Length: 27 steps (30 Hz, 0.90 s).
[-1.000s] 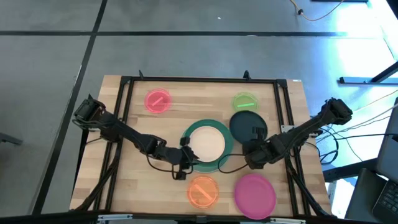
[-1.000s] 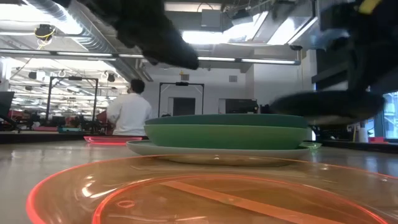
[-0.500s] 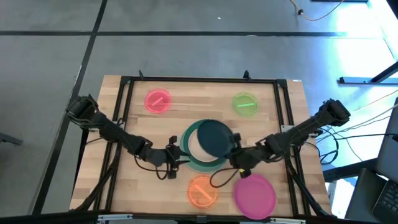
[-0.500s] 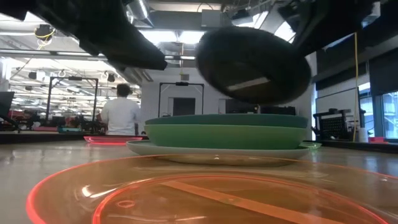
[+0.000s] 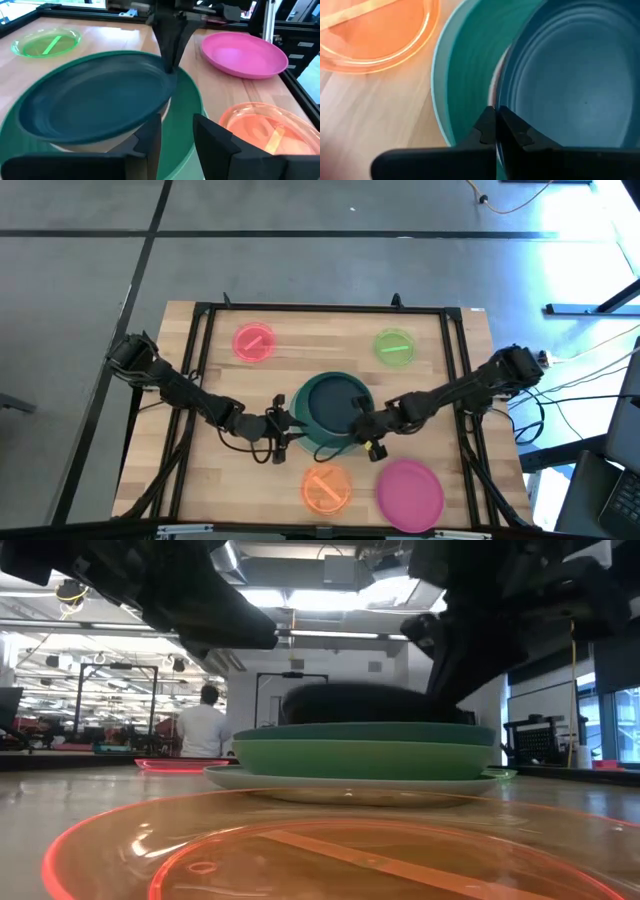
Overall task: Stack plastic plates
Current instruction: Stack the black plate on top of the white plate, then stack the pink plate on top of the black plate
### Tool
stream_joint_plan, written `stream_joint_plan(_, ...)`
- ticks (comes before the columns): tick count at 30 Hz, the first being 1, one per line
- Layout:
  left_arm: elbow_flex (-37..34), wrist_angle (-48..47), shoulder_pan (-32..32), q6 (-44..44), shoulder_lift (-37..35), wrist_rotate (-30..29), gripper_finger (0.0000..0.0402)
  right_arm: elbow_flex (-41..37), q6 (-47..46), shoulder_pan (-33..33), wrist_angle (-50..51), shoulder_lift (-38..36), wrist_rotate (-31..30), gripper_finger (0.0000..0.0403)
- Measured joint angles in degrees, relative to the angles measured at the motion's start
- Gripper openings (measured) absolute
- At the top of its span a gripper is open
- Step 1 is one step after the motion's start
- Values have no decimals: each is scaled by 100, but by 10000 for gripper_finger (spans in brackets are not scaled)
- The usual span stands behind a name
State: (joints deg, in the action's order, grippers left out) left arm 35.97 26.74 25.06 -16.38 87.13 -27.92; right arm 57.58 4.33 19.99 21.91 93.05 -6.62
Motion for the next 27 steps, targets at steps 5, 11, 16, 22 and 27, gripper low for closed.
stream_joint_plan(5, 0, -9, 0, 0, 0, 0, 105, 0, -250, -26, -267, 149, 8, 3)
stream_joint_plan(11, 0, -9, 0, 0, 0, 4, 105, 0, -288, -15, -291, 180, 206, 77)
stream_joint_plan(16, 0, -7, -9, 0, 1, 4, 105, 242, -429, -3, 121, 64, 594, 161)
stream_joint_plan(22, 0, 8, -18, -2, 2, 17, 105, 274, -775, 399, 632, -486, 819, 215)
stream_joint_plan(27, 0, 235, 57, -8, 60, 38, 105, 115, -1316, 929, 934, -987, 588, 221)
